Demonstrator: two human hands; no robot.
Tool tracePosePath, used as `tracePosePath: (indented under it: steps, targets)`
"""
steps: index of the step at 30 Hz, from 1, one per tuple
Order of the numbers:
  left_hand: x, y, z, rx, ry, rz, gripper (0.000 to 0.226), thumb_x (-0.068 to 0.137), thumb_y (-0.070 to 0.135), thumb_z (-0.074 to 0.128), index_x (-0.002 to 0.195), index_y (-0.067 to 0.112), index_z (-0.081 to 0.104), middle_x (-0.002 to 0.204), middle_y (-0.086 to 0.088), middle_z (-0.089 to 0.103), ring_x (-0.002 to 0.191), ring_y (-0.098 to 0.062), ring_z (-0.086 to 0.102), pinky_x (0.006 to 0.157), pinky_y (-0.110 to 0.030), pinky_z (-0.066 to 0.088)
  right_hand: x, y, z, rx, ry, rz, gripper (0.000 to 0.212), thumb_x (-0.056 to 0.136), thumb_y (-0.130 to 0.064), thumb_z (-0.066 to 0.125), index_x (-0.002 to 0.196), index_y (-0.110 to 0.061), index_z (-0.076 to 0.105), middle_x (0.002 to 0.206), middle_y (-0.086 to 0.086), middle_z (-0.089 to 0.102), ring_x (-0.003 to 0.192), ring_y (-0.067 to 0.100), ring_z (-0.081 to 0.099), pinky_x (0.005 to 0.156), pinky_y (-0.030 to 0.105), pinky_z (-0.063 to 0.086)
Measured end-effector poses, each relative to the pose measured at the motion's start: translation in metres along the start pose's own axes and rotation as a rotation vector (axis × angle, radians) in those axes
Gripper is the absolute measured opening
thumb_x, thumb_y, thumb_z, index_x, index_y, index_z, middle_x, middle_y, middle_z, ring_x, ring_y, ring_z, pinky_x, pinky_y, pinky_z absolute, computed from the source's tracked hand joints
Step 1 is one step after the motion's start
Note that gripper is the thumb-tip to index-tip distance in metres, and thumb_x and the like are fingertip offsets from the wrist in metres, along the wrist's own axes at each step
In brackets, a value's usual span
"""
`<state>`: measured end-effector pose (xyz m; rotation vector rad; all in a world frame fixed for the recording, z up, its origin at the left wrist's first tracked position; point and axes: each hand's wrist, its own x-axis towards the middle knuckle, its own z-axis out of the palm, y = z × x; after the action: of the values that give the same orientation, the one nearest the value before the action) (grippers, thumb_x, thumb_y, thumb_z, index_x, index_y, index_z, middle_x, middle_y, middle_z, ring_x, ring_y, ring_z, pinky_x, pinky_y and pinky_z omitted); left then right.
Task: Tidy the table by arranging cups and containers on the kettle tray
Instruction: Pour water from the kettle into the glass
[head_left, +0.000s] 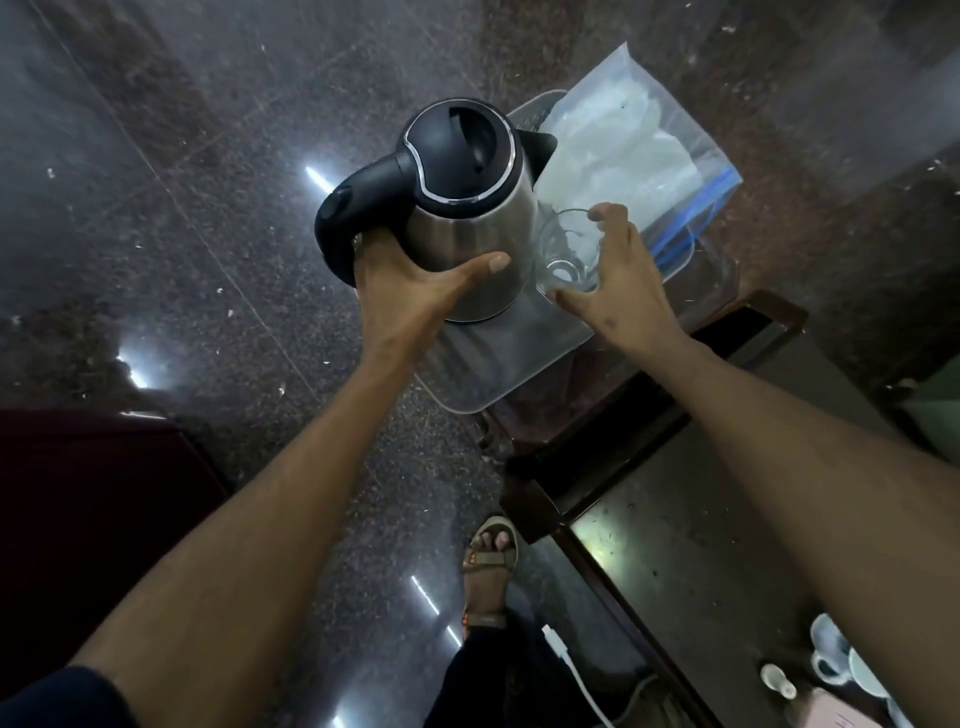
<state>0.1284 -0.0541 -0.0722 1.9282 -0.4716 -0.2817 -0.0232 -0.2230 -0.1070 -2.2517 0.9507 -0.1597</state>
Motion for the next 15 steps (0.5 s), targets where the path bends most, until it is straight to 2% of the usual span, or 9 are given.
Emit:
tracePosePath:
  steps: [2, 5, 7, 9, 12, 15]
  targets:
    - [0.002, 0.002, -0.001, 0.019, 0.006, 0.035, 0.077, 0.050, 0.070, 0.094, 0.113, 0.036, 0.068, 0.105, 0.031, 0.069, 0.106, 0.018, 0.065, 0.088, -0.005, 0.050, 0.001, 0.004, 0.003, 0.050, 0.011, 0.006, 0.082, 0.076, -0.036, 0.082, 0.140, -0.020, 0.033, 0.134, 0.012, 0.050, 0.109, 0.025, 0.055, 0.090, 0.042, 0.052]
    - [0.009, 0.009, -0.003, 0.083, 0.015, 0.082, 0.093, 0.051, 0.071, 0.094, 0.125, 0.021, 0.067, 0.121, 0.014, 0.069, 0.117, 0.000, 0.065, 0.101, -0.021, 0.053, 0.002, 0.009, 0.008, 0.084, 0.038, 0.010, 0.083, 0.075, -0.041, 0.083, 0.138, -0.025, 0.033, 0.133, 0.009, 0.052, 0.111, 0.027, 0.060, 0.090, 0.045, 0.055]
    - [0.015, 0.016, -0.009, 0.162, -0.038, 0.137, 0.099, 0.053, 0.074, 0.092, 0.129, 0.017, 0.063, 0.127, 0.007, 0.067, 0.121, -0.008, 0.063, 0.105, -0.028, 0.051, 0.003, 0.011, 0.012, 0.087, 0.062, 0.004, 0.084, 0.074, -0.044, 0.085, 0.137, -0.026, 0.033, 0.133, 0.009, 0.055, 0.111, 0.028, 0.063, 0.088, 0.044, 0.057]
    - [0.020, 0.026, -0.018, 0.258, -0.109, 0.214, 0.101, 0.054, 0.077, 0.089, 0.128, 0.014, 0.063, 0.127, 0.002, 0.067, 0.120, -0.009, 0.061, 0.100, -0.025, 0.047, 0.005, 0.013, 0.014, 0.088, 0.079, -0.003, 0.084, 0.073, -0.040, 0.087, 0.136, -0.026, 0.034, 0.133, 0.009, 0.058, 0.114, 0.028, 0.064, 0.087, 0.041, 0.057]
    - [0.027, 0.043, -0.032, 0.386, -0.201, 0.361, 0.093, 0.057, 0.077, 0.086, 0.119, 0.011, 0.067, 0.115, 0.008, 0.062, 0.106, 0.005, 0.049, 0.087, -0.010, 0.034, 0.006, 0.016, 0.017, 0.085, 0.093, -0.002, 0.085, 0.072, -0.034, 0.090, 0.135, -0.025, 0.035, 0.129, 0.008, 0.061, 0.113, 0.021, 0.062, 0.083, 0.033, 0.051]
    - [0.036, 0.062, -0.042, 0.513, -0.317, 0.433, 0.088, 0.057, 0.077, 0.085, 0.119, 0.017, 0.071, 0.115, 0.009, 0.069, 0.105, -0.002, 0.061, 0.084, -0.007, 0.036, 0.006, 0.016, 0.018, 0.100, 0.101, 0.014, 0.085, 0.071, -0.033, 0.091, 0.136, -0.024, 0.036, 0.124, 0.007, 0.062, 0.107, 0.017, 0.059, 0.080, 0.030, 0.046]
